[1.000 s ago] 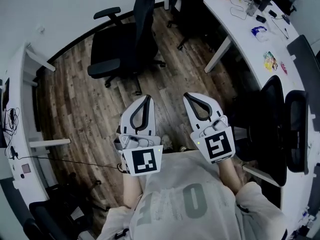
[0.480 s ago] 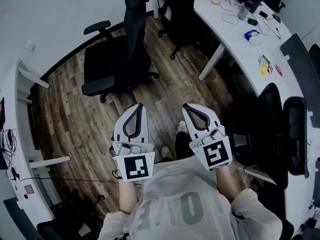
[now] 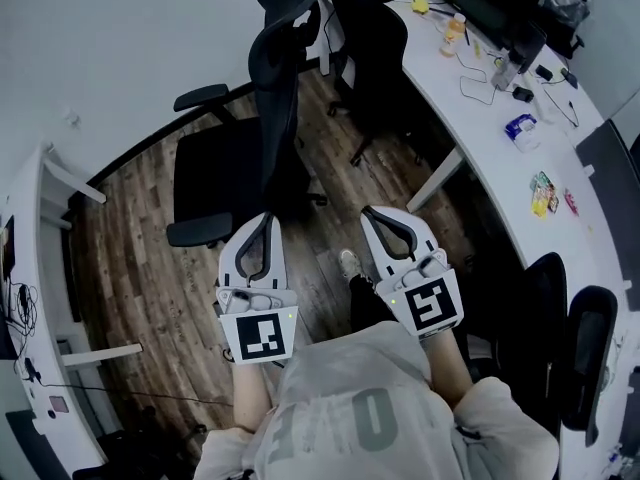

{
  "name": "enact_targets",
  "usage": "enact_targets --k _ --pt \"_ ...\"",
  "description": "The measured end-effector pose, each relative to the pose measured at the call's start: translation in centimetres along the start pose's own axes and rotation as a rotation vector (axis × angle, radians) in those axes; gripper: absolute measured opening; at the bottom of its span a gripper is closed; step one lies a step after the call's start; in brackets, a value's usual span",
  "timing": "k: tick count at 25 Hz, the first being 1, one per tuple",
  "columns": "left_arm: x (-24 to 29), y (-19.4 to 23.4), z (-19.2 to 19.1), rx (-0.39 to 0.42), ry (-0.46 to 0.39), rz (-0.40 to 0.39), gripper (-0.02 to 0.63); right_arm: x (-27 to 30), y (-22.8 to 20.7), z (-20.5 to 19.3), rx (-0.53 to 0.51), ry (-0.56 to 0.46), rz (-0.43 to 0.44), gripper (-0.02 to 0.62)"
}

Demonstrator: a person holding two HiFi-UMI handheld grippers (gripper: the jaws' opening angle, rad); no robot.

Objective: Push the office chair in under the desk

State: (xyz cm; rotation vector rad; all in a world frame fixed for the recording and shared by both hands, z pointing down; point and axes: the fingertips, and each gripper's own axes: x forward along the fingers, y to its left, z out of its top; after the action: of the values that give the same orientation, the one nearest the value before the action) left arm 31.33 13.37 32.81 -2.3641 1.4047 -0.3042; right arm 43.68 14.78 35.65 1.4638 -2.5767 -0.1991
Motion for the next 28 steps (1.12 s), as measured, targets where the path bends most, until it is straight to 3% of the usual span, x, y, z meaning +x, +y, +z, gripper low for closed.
enact_targets --k 5,11,19,21,24,28 --pt "8.1 4.1 2.0 0.049 -0.001 0.06 0.017 7.5 -6.9 2.9 0.021 -0.085 0.082 0.021" --pt "16.5 7.9 2.2 0.041 0.029 0.108 0.017 15.6 -13.5 4.3 0.028 -0.108 0.153 0.021" --pt "20.6 10.5 0.2 -0.045 0.109 0.173 0.018 22.9 -17.5 3.0 0.034 -0.076 0.221 0.021" --pt "20.6 11.1 0.2 -0.066 0.112 0.163 0.02 23.8 -17.7 3.1 0.045 -0.072 0.225 0.021" --pt "20.6 11.1 0.1 -0.032 0.138 0.11 0.02 24.9 -18.2 3.5 0.029 -0.083 0.226 0.023" --pt "20.6 10.3 0.2 -0.029 0.151 0.054 0.107 25.8 -18.8 4.2 0.016 -0.097 0.237 0.023"
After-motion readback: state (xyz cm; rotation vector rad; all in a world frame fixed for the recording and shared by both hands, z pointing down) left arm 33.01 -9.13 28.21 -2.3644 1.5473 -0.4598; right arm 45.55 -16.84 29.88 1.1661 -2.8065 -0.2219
